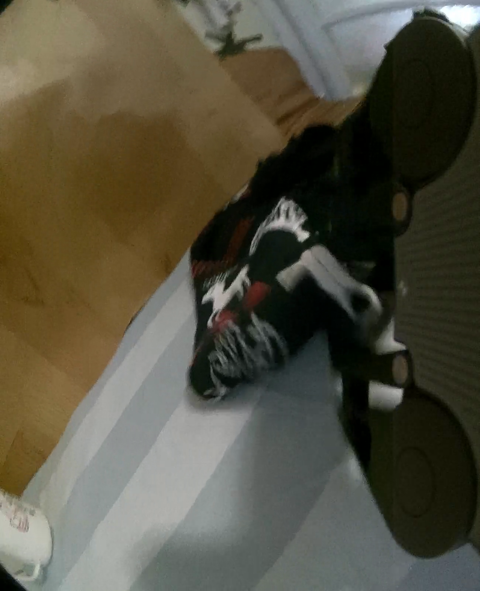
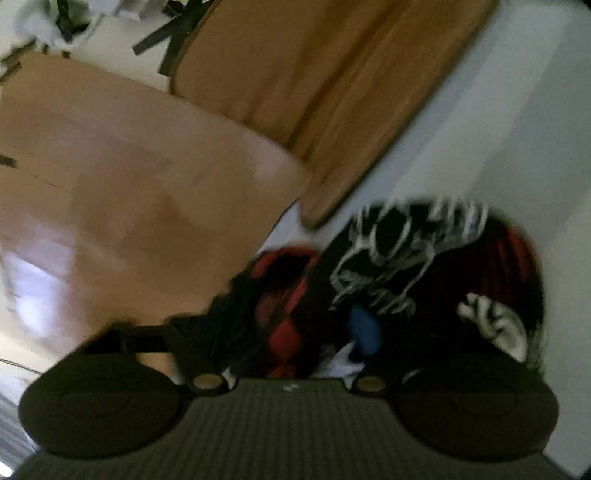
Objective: Fold small clothes
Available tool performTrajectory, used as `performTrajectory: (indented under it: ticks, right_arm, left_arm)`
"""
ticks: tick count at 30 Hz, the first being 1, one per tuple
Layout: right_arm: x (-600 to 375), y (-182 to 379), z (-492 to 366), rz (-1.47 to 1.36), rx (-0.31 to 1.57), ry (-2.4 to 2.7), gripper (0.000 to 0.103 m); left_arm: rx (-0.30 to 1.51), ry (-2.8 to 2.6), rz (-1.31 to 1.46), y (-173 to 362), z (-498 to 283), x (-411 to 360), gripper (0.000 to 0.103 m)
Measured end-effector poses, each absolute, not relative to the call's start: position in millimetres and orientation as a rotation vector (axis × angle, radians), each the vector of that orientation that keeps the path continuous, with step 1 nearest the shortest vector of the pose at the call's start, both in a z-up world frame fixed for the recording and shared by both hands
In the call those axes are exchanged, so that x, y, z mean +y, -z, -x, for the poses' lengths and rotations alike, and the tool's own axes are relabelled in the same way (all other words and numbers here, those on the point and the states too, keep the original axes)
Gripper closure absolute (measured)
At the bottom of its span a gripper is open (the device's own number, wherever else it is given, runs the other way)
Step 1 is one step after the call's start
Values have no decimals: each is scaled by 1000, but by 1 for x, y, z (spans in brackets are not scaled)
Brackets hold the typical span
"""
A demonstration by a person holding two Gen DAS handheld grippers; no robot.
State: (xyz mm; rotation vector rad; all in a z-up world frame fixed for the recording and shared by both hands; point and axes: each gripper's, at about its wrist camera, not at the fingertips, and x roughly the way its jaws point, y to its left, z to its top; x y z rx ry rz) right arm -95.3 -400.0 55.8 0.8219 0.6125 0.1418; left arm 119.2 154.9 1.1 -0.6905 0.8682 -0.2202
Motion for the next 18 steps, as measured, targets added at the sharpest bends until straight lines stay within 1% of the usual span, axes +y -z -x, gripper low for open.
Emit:
performTrajectory:
  ticks: [1, 3, 6, 9, 10, 11, 12, 13, 14, 15, 18]
  right_arm:
    - [-403, -67, 93, -725, 578, -116, 92]
    - [-415, -90, 102, -599, 461, -25, 93]
    - [-455, -122, 128, -541, 309, 40, 93]
    - [-473, -118, 137, -494, 358, 44, 91]
    - [-471, -109, 139, -462, 400, 54, 90]
    - [-468, -96, 138, -432, 467, 55, 85]
    - [-463, -85, 134, -410, 547, 56, 77]
    - [-461, -73, 133, -396, 618, 66, 72]
    - [-460, -64, 138, -388, 654, 61, 67]
    - [-458, -61, 144, -386, 664, 31, 67]
    - [-446, -72, 165, -362, 658, -104, 66]
  left_arm:
    - [852, 229, 723, -4, -118, 162, 92]
    - [787, 213, 711, -23, -106, 175, 93]
    - [657, 193, 650, -61, -72, 202, 93]
    - [646, 150, 575, -75, -49, 212, 91]
    - [667, 123, 527, -73, -44, 210, 82]
    - [696, 100, 494, -69, -41, 208, 76]
    - [738, 73, 460, -60, -38, 206, 66]
    - [781, 46, 430, -51, -36, 203, 63]
    - [817, 37, 409, -42, -32, 202, 63]
    - [833, 42, 406, -37, -26, 204, 60]
    - [813, 59, 456, -35, -7, 219, 46]
